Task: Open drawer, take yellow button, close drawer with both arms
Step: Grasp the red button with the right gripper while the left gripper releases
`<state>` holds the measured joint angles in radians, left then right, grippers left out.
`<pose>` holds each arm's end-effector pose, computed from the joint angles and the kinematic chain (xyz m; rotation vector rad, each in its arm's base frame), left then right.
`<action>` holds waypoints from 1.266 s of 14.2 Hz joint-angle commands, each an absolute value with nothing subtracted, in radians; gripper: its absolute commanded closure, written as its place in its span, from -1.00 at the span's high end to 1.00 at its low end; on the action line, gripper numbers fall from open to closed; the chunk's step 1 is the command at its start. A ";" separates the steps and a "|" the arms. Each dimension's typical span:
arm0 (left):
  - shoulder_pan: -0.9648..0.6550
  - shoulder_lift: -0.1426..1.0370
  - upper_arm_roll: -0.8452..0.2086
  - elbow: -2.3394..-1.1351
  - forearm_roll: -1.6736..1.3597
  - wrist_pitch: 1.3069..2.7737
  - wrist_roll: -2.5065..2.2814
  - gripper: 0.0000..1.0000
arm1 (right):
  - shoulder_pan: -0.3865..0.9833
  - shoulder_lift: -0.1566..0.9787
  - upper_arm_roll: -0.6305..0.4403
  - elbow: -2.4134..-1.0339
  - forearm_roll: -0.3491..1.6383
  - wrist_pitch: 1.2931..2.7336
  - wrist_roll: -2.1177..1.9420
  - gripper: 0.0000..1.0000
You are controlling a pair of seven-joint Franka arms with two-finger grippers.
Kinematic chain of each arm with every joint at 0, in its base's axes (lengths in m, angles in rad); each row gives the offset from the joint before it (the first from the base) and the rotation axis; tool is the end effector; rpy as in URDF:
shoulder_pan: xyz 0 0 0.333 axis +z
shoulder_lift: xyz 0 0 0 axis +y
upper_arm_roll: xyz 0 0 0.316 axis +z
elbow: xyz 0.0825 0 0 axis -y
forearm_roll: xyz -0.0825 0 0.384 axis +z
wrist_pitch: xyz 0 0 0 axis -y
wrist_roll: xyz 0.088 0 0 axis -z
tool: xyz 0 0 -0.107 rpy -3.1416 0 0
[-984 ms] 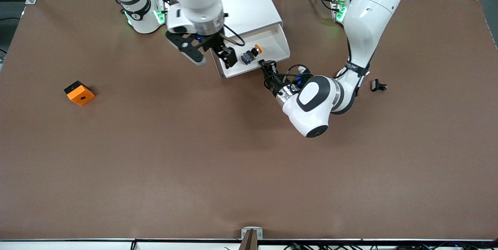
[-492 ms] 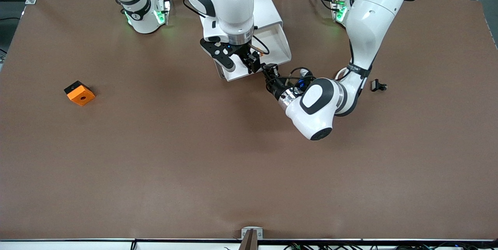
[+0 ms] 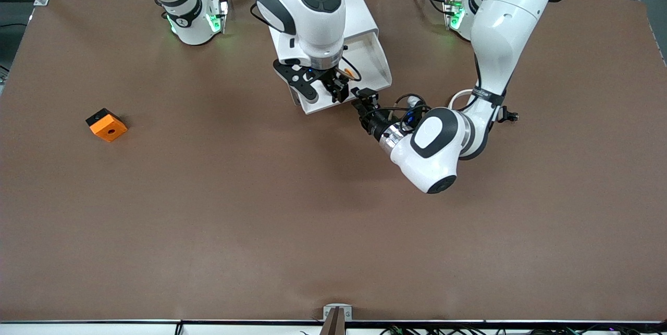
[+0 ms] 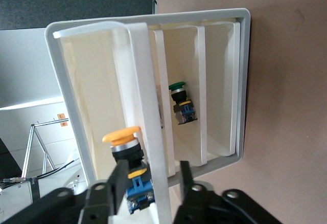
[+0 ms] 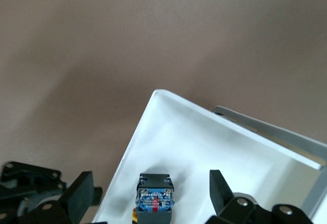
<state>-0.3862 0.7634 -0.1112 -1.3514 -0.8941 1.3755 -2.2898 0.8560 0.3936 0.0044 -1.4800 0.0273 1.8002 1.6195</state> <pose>0.5503 -0.3881 0.2863 -1.2525 -1.8935 1.4060 0.4345 0.5080 0.4443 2.8568 -1.1519 -0.0776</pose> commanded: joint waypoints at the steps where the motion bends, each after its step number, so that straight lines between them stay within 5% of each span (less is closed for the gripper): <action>1: -0.384 0.766 -0.107 -1.316 -0.907 1.367 -2.287 1.00 | 0.877 0.410 -0.002 -1.476 0.040 1.819 1.634 1.00; 12: -0.367 0.742 0.212 -1.209 -0.804 1.367 -1.888 1.00 | 0.943 0.426 -0.002 -1.497 0.041 1.845 1.631 0.96; 15: -0.379 0.718 0.218 -1.209 -0.559 1.370 -1.593 1.00 | 0.942 0.428 -0.002 -1.497 0.041 1.845 1.628 0.15; 18: -0.391 0.709 0.206 -1.212 -0.286 1.368 -1.187 1.00 | 0.930 0.431 -0.002 -1.497 0.040 1.845 1.617 0.11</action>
